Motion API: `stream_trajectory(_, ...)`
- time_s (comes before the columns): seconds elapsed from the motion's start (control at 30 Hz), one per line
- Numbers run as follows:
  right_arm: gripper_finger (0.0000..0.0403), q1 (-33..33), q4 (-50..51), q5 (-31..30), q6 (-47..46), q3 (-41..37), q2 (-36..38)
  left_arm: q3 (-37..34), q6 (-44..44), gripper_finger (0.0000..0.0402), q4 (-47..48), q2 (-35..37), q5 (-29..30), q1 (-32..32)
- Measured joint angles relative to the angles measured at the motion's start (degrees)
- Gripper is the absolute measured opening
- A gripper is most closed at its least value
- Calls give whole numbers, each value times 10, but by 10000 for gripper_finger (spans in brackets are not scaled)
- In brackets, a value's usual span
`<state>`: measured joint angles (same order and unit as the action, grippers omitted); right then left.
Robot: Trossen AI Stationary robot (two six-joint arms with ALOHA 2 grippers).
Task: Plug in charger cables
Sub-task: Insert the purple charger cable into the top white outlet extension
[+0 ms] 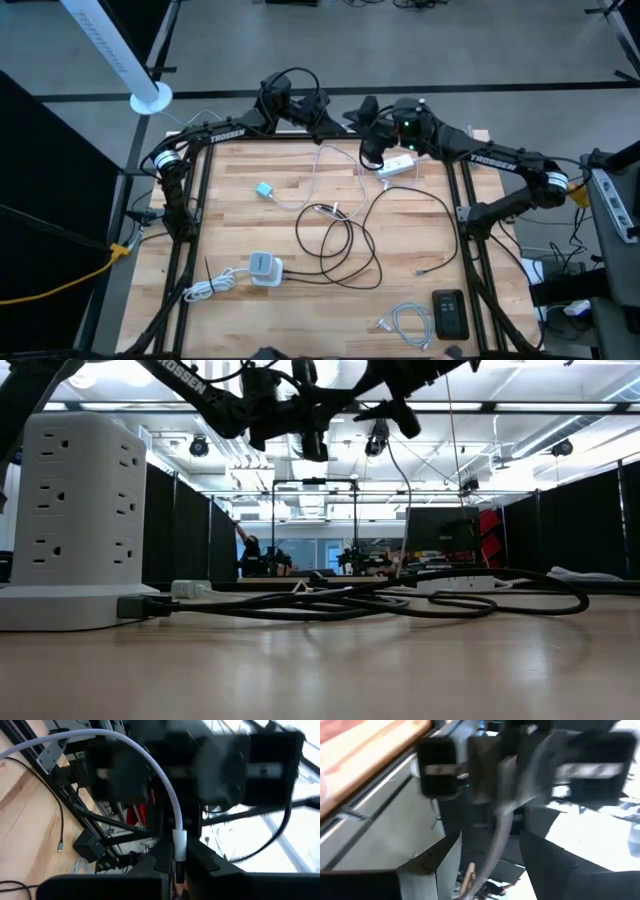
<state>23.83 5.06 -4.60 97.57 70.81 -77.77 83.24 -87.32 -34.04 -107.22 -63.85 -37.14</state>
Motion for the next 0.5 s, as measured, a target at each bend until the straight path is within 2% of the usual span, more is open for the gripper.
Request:
stream_trajectory(0.27, 164, -8, -32, -2, -13, 0, -1, 0, -28, 9, 5, 0, 14, -11)
stream_trajectory(0.5, 115, -9, -28, -10, -15, 0, -15, 0, -28, 9, 0, -1, 8, -14)
